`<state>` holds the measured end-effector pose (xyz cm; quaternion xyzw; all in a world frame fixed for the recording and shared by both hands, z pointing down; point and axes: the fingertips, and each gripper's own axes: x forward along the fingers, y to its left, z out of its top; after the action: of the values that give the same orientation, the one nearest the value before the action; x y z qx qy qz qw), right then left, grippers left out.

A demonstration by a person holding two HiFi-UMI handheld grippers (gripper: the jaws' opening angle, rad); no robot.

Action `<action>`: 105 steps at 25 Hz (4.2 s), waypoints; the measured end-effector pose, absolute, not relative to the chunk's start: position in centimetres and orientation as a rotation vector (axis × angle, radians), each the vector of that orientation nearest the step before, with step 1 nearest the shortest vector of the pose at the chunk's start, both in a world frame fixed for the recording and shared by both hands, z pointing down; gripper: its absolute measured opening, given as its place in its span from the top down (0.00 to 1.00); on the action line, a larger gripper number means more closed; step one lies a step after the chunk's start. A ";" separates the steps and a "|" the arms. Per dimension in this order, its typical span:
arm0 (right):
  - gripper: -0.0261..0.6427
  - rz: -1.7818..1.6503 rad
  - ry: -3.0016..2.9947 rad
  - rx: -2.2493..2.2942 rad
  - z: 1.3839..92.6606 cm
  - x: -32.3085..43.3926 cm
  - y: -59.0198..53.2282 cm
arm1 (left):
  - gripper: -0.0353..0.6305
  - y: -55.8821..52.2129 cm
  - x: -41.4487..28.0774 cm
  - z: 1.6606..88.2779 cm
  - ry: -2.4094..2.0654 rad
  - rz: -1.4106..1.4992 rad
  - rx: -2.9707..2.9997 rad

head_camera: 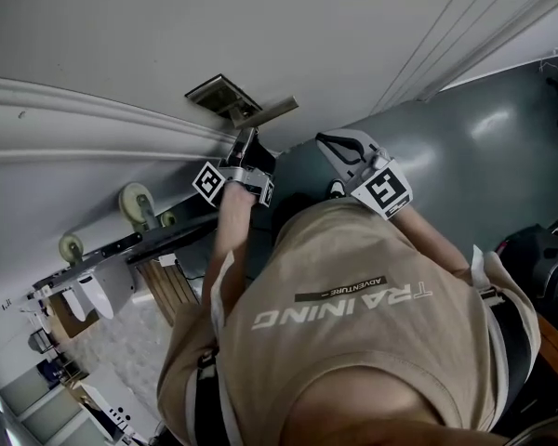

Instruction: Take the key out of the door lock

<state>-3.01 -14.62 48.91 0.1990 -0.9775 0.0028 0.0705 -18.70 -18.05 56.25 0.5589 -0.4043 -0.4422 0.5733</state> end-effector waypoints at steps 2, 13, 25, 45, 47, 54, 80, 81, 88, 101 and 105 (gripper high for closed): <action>0.94 0.019 -2.937 0.613 48.9 -3.0 -15.0 | 0.91 -18.1 -18.6 56.2 -0.975 -1.010 1.332; 0.94 0.036 -2.941 0.571 48.9 -4.4 -15.1 | 0.91 -18.1 -18.6 56.2 -0.883 -1.083 1.316; 0.94 0.048 -2.938 0.599 49.1 -3.8 -15.5 | 0.91 -15.9 -17.3 56.2 -1.019 -0.962 1.370; 0.94 0.144 -2.961 0.566 48.1 -7.9 -9.4 | 0.91 -4.2 -17.7 54.2 -0.972 -0.953 1.397; 0.94 0.170 -2.962 0.571 47.5 -8.5 -8.1 | 0.91 -2.5 -18.4 53.5 -0.979 -0.950 1.404; 0.94 0.212 -2.913 0.638 47.7 -9.3 -3.9 | 0.91 1.6 -19.5 52.0 -0.932 -0.966 1.422; 0.94 0.177 -2.947 0.568 46.2 -6.3 -1.4 | 0.91 1.1 -16.9 47.1 -1.115 -0.831 1.665; 0.94 0.170 -2.944 0.552 46.3 -6.5 -1.3 | 0.91 1.1 -17.4 47.2 -1.185 -0.777 1.693; 0.94 0.057 -2.969 0.560 44.2 -6.5 -2.0 | 0.91 0.4 -18.4 45.3 -1.439 -0.494 1.928; 0.94 0.042 -2.992 0.579 41.2 -6.1 -2.7 | 0.91 -0.2 -16.0 38.6 -1.714 -0.115 2.368; 0.94 0.076 -3.013 0.642 40.4 -5.5 -2.9 | 0.91 0.1 -16.8 38.4 -1.823 0.036 2.414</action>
<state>-5.53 -2.92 40.44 0.2082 -0.9773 0.0247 0.0298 -16.76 0.14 38.40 0.7966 -0.6016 0.0118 0.0583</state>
